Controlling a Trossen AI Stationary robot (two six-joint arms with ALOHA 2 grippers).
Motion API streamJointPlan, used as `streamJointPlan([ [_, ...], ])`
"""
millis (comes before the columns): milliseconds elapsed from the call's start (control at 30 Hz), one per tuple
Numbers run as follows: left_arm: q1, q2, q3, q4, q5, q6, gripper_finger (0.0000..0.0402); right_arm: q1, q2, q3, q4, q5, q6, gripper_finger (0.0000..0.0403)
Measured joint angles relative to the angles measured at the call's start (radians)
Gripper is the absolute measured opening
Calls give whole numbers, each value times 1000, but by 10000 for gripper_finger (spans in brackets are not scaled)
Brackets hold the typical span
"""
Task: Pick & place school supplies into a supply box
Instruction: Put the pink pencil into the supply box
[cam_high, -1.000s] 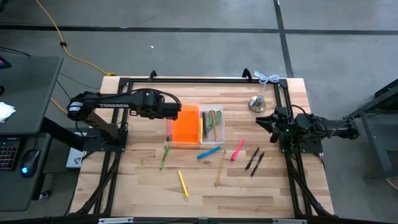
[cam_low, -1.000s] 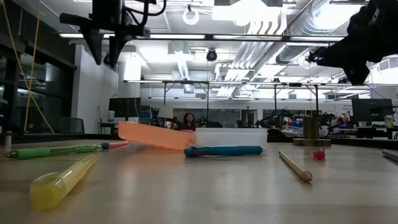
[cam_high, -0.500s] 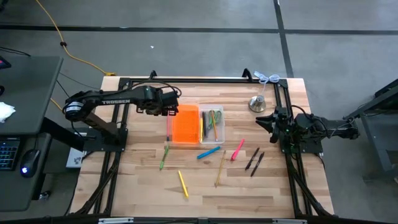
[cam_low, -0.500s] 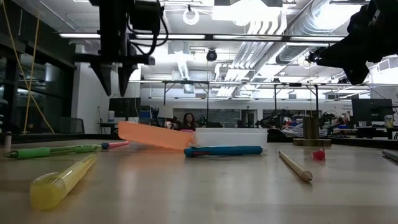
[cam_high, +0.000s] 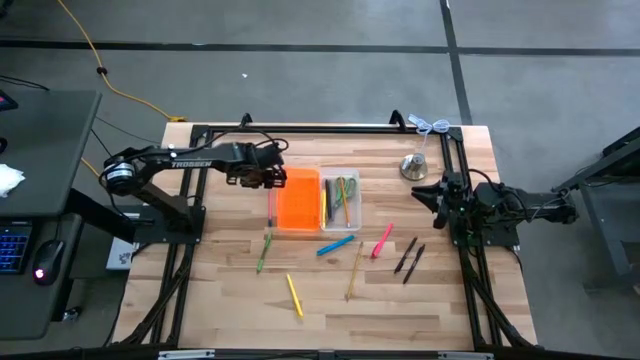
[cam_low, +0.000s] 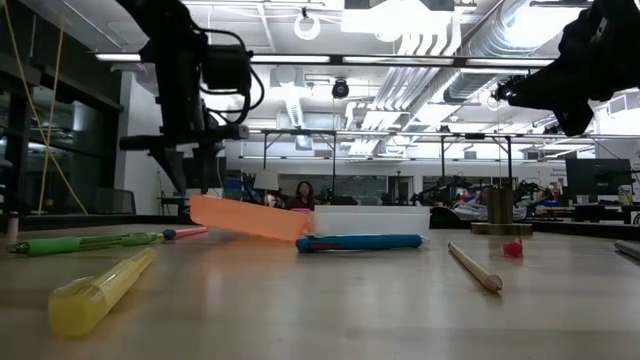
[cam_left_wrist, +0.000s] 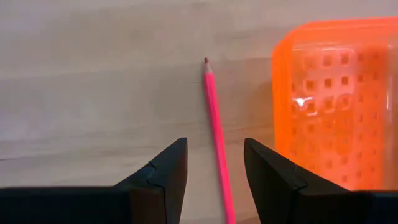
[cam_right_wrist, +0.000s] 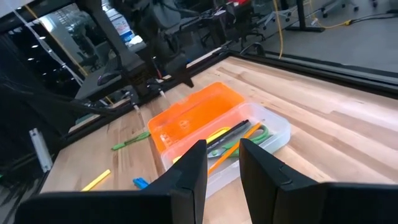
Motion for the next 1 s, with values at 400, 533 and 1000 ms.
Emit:
streamJointPlan([
  [400,-1,0,-90,133,40,3,186,0,0,0,0,68,2,71],
  [533,-1,1,-97,156,44,-6,186,0,0,0,0,68,4,71],
  [1000,-1,34,-98,161,18,-7,186,0,0,0,0,68,5,71],
])
